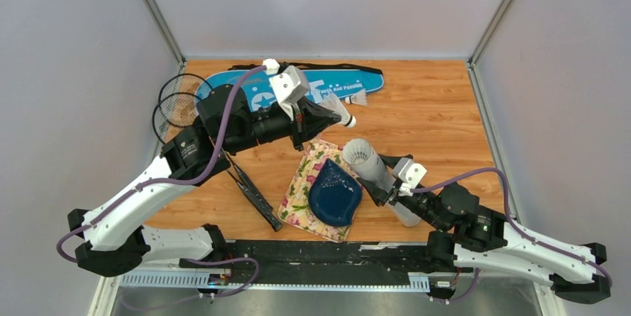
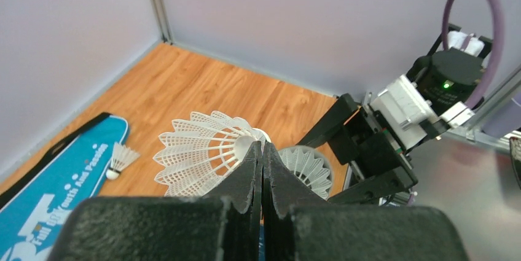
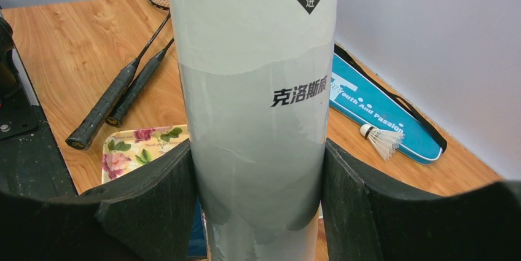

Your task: Pack up the badminton gear

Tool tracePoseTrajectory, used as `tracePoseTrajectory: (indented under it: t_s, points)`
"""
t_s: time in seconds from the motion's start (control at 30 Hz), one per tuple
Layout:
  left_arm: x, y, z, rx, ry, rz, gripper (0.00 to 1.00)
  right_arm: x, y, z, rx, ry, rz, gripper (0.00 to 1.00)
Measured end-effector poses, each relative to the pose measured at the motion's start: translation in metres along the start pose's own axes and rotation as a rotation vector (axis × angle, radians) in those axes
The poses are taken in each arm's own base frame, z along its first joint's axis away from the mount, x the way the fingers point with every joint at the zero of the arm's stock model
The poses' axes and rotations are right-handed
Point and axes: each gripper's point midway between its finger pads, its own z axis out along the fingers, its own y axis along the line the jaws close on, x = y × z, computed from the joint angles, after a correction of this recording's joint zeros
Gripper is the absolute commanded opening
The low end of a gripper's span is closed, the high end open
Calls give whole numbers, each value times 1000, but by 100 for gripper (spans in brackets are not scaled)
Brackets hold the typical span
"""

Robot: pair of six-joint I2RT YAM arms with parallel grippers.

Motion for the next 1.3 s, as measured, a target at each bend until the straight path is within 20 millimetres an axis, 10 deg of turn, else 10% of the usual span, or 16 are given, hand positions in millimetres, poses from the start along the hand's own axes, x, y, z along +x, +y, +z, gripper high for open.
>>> tracePoseTrajectory:
  t_s: [0.13, 0.7, 0.8, 0.83, 0.9, 1.3]
  points:
    - [-13, -7, -4, 26, -26, 4, 0, 0, 0, 0, 2, 0, 0, 29]
    - [55, -39, 20, 196, 194, -46, 1, -3, -5, -4, 20, -13, 7, 30]
    - [68, -42, 30, 213, 229, -62, 25, -4, -7, -5, 28, -17, 10, 30]
    - [72, -43, 33, 219, 241, -72, 55, -4, -8, -6, 32, -18, 10, 30]
    - [77, -45, 37, 227, 256, -87, 84, -4, -9, -7, 37, -18, 12, 30]
    - [29, -68, 27, 330, 126, -161, 79, -8, -19, -19, 72, -42, 50, 30]
